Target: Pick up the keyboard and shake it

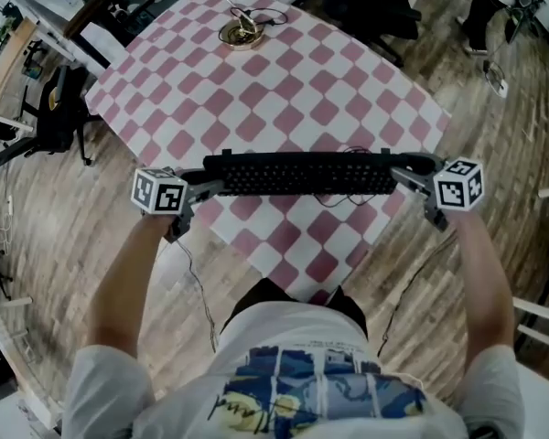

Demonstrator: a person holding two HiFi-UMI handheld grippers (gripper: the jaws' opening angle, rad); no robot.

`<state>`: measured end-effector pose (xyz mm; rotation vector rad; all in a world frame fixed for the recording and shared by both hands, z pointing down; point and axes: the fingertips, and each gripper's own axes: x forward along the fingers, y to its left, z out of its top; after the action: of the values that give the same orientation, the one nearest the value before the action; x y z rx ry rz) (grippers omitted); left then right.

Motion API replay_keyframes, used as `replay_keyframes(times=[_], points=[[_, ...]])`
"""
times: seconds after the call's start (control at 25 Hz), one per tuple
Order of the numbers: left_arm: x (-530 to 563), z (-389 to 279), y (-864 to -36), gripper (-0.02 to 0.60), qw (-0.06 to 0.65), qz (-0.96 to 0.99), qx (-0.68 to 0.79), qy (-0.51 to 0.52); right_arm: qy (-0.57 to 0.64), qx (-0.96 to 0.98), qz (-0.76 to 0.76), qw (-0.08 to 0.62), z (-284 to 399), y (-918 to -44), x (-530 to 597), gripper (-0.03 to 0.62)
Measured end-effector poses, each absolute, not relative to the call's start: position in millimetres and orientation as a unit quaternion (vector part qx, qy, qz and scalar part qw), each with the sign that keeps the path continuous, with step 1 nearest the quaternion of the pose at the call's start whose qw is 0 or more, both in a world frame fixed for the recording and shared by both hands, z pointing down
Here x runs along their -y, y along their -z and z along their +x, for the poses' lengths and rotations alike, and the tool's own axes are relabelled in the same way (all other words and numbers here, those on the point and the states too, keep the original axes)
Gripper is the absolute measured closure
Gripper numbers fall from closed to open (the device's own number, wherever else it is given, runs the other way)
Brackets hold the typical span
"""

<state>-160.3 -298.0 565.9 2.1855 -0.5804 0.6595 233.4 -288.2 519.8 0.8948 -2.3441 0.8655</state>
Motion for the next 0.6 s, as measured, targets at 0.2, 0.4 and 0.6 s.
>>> replay_keyframes(times=[0.2, 0.4, 0.6], points=[[298, -158, -594, 0.442, 0.415, 0.838, 0.23, -0.27, -0.358, 0.842, 0.319, 0.248, 237, -554, 295, 0.422], [297, -155, -610, 0.442, 0.441, 0.822, 0.226, -0.281, -0.387, 0.832, 0.311, 0.248, 239, -580, 302, 0.422], [303, -154, -629, 0.442, 0.458, 0.81, 0.224, -0.29, -0.415, 0.817, 0.31, 0.254, 240, -604, 308, 0.422]])
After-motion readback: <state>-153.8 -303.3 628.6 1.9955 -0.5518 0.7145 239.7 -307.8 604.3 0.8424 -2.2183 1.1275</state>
